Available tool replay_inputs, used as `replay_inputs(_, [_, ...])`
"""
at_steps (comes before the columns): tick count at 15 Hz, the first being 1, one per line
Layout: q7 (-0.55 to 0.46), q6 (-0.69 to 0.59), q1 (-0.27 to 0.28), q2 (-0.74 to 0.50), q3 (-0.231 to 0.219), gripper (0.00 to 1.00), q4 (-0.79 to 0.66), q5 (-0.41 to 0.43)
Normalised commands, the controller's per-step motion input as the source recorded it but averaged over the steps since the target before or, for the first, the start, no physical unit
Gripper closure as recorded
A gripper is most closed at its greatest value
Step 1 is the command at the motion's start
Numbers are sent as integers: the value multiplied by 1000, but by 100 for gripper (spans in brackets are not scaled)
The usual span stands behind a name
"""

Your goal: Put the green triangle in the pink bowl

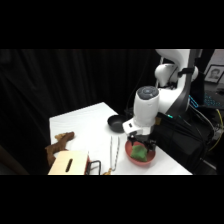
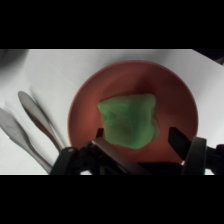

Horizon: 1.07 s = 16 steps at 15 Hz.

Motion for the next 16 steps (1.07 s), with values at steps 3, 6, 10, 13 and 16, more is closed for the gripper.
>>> replay_inputs(3, [120,-180,50,-419,45,0,-176,-22])
replay_inputs(6, [105,-322,25,-487,65,0,-164,42])
replay_inputs(10, [12,-374,-5,-478,70,0,-96,136])
replay_inputs(13, [-47,-345,-21,-421,42,0,-21,177])
replay_inputs(16, [-80,-352,-39,-368,5,0,59,165])
